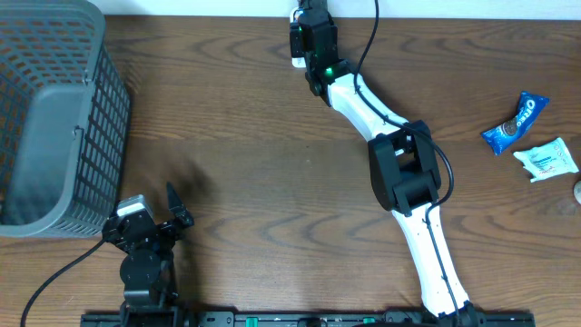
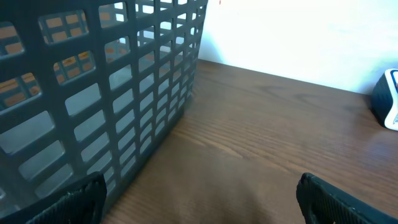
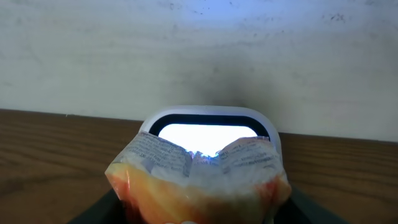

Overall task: Scan the item barcode
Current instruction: 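Swing the right arm to the right side and drop the orange box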

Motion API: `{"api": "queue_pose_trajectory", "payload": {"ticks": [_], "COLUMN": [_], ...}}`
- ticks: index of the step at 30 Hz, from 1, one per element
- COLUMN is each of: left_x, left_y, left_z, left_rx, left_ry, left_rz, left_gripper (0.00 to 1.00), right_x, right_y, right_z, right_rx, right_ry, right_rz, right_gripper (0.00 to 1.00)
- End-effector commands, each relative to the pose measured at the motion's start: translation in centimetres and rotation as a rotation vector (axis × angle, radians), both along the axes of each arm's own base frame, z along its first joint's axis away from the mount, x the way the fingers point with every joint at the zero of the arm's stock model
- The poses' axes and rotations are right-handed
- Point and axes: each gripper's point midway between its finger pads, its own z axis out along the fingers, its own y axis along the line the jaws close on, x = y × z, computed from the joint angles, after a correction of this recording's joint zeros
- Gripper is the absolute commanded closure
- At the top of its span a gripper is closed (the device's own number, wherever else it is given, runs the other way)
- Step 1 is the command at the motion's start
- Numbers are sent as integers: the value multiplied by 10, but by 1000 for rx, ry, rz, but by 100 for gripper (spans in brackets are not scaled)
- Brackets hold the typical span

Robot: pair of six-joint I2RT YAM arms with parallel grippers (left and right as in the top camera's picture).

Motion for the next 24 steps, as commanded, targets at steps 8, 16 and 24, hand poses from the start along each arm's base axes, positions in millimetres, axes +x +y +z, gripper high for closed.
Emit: {"api": "queue_pose_trajectory", "payload": {"ticks": [8, 16, 24], "left_x": [0, 0, 0], "left_y": [0, 0, 0], "left_z": [-16, -16, -16], "left_rx": [8, 8, 8], "left_ry": [40, 40, 40], "left_rz": [3, 3, 3], "left_gripper": [2, 2, 2], "right_x": [-31, -128, -197], "right_y": [-26, -135, -264], "right_z": [92, 137, 68], "right_rx": [-73, -287, -227], "right_ry": [33, 357, 774], "right_rz": [-56, -249, -582], "right_gripper": [53, 57, 57]}}
